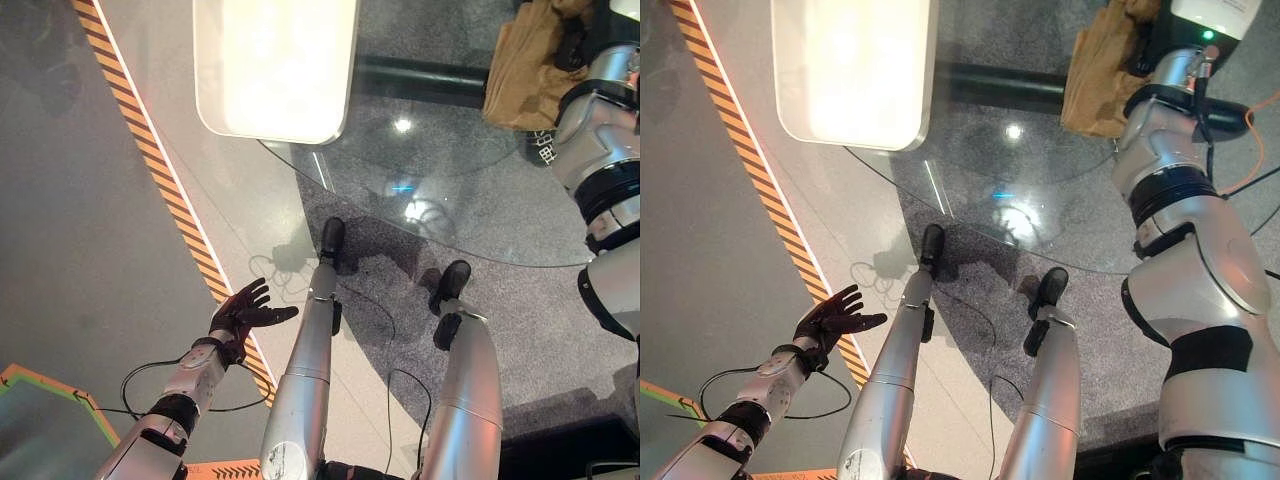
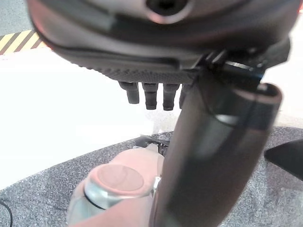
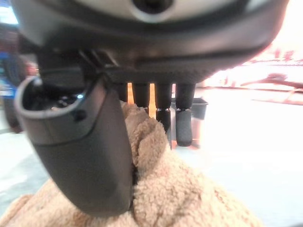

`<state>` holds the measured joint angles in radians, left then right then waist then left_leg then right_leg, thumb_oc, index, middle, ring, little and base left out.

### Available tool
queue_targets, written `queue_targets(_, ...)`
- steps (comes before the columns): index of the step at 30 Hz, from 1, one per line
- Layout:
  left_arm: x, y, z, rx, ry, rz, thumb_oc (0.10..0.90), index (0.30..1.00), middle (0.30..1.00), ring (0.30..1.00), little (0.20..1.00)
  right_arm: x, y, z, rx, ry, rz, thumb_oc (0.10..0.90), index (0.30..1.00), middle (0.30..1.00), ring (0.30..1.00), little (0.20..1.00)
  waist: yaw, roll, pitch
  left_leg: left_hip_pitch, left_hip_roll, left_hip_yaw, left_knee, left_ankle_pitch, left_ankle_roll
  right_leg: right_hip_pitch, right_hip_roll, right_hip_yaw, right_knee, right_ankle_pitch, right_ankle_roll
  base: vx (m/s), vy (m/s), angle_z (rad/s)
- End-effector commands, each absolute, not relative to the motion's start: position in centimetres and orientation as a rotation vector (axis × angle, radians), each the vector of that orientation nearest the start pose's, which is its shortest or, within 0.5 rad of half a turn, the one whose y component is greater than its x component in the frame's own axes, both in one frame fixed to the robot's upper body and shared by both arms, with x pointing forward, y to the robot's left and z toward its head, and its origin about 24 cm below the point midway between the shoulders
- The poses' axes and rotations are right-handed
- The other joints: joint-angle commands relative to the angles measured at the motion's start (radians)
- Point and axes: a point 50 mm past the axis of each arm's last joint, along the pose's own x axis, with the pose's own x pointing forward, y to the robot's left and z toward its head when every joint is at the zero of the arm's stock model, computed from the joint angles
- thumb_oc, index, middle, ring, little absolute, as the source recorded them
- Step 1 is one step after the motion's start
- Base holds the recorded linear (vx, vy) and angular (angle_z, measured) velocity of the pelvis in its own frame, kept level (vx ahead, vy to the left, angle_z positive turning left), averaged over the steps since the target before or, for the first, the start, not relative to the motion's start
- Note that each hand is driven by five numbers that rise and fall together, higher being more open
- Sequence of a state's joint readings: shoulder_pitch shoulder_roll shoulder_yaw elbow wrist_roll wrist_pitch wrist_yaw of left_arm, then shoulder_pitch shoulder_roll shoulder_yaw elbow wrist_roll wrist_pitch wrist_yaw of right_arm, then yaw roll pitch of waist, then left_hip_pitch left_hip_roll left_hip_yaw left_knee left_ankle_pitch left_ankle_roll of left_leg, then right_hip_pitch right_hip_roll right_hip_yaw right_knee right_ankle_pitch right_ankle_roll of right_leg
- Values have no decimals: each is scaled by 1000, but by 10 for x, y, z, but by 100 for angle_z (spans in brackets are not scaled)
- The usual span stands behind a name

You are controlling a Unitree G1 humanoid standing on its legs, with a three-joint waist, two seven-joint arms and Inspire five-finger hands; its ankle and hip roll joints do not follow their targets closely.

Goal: Wipe the table with a cloth and put it in the basket.

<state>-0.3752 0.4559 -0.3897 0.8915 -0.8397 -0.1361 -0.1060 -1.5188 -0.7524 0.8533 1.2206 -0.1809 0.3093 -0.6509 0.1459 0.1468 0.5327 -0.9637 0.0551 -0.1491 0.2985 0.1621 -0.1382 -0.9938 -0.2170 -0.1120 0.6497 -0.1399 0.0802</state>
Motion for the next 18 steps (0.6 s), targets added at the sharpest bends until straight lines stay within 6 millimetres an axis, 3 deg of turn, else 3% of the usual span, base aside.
queue_targets(1,276,273,-34,-166,457,122,800,900,900,900,900,330,-353,383,-1319,-241,-1432,100,300,300,300,200,-18,-20,-13,38,-96,101,78,-145,141,46,107,-54,-157,91,-42,0,0,0)
queue_targets(5,278,274,-32,-164,457,126,800,900,900,900,900,331,-351,384,-1278,-267,-1422,100,300,300,300,200,-22,-24,-13,40,-96,101,77,-146,141,48,110,-51,-160,90,-41,-1,-1,-2)
queue_targets(11,282,272,-30,-165,452,126,800,900,900,900,900,343,-329,388,-1273,-394,-1317,100,300,300,300,200,-24,-29,-13,45,-99,99,70,-144,140,55,117,-50,-172,92,-42,-4,-3,-1)
queue_targets(18,285,258,-32,-160,445,107,800,900,900,900,900,371,-241,401,-1365,-701,-1008,100,300,300,300,200,-7,-24,-13,45,-108,93,66,-142,136,60,113,-59,-176,83,-45,0,0,0)
